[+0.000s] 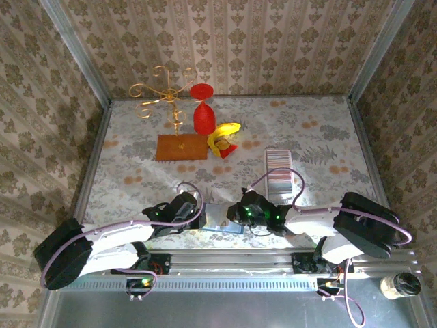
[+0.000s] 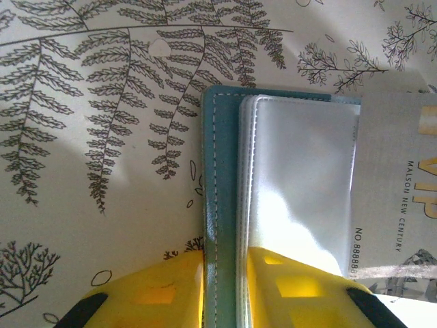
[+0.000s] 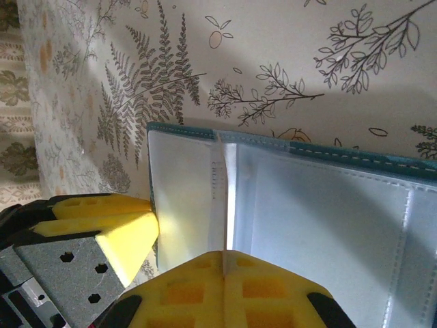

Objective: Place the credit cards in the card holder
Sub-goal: Insert the credit card into the card slot.

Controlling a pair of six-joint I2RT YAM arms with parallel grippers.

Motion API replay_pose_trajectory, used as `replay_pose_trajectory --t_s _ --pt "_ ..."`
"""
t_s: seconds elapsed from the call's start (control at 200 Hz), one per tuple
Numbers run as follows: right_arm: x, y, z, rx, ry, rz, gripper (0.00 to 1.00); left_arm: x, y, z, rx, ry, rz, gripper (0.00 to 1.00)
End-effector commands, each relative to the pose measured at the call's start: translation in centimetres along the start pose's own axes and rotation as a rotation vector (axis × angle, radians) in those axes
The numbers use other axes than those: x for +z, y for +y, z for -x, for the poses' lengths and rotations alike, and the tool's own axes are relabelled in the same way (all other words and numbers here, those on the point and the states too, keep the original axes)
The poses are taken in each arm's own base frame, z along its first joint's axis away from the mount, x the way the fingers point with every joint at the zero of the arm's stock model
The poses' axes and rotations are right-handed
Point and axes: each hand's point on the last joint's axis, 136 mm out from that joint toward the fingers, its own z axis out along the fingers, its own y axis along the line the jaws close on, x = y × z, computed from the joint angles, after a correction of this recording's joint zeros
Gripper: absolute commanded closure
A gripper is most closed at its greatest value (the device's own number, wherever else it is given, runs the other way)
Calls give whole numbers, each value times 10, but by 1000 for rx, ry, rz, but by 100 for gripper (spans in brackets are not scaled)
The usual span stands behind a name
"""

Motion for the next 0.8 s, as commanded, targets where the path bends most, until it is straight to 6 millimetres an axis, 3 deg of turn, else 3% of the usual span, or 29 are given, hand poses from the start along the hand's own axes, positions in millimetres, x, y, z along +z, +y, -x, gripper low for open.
replay_pose_trajectory --t_s 0.0,0.425,0.795 --pt "1 -5 -5 51 4 20 100 1 5 -8 -5 37 26 77" --pt "4 9 0 116 -29 128 100 1 4 -10 -3 40 27 78" --pt "4 -1 -9 85 17 70 100 1 5 -11 0 40 31 78"
